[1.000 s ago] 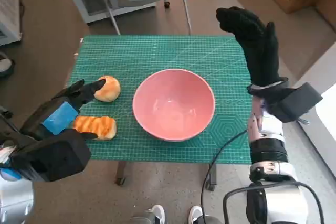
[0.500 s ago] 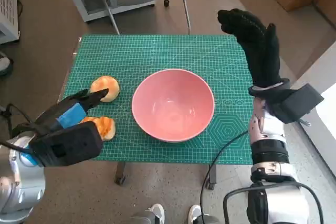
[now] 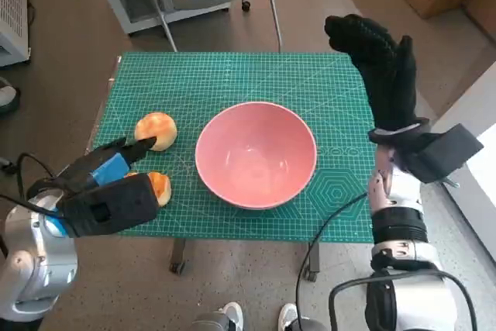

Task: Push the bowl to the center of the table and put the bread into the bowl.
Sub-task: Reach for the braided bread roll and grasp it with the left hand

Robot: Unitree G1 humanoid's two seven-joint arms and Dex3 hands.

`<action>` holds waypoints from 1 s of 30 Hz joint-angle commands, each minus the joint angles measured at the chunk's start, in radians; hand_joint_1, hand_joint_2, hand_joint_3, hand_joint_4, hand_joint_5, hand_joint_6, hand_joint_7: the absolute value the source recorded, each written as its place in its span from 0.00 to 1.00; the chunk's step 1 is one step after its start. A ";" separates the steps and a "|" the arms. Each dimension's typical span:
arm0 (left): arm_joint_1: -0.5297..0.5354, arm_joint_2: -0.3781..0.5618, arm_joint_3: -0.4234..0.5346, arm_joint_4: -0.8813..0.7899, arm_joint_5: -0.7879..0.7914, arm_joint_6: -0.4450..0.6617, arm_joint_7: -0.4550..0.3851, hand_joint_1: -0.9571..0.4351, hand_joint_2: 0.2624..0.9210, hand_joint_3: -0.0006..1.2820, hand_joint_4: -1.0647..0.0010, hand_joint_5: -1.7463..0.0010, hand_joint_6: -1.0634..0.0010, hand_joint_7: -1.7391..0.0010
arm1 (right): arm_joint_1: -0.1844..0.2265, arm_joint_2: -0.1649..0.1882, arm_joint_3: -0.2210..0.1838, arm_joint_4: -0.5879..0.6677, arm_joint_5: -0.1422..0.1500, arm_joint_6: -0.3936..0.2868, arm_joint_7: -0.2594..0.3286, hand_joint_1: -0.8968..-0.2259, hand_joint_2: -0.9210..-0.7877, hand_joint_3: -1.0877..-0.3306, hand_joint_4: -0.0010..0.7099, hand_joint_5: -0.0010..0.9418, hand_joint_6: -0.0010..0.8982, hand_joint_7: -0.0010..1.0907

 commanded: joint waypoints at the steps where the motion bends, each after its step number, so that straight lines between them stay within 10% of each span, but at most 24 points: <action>1: -0.027 -0.016 -0.033 0.056 0.036 -0.002 0.010 0.83 0.76 0.01 0.93 1.00 0.75 0.99 | 0.033 -0.002 0.002 0.005 0.007 0.020 0.006 0.47 0.00 0.65 0.36 0.00 0.37 0.01; 23: -0.116 -0.103 -0.182 0.370 0.155 -0.106 0.079 0.83 0.80 0.06 0.83 0.99 0.66 0.99 | 0.047 0.003 0.001 -0.020 0.021 0.045 0.010 0.49 0.00 0.66 0.36 0.00 0.38 0.01; 30: -0.127 -0.115 -0.211 0.440 0.206 -0.157 0.118 0.81 0.50 0.41 0.72 0.99 0.58 0.99 | 0.053 0.003 0.000 -0.031 0.030 0.057 0.018 0.49 0.00 0.66 0.36 0.00 0.38 0.01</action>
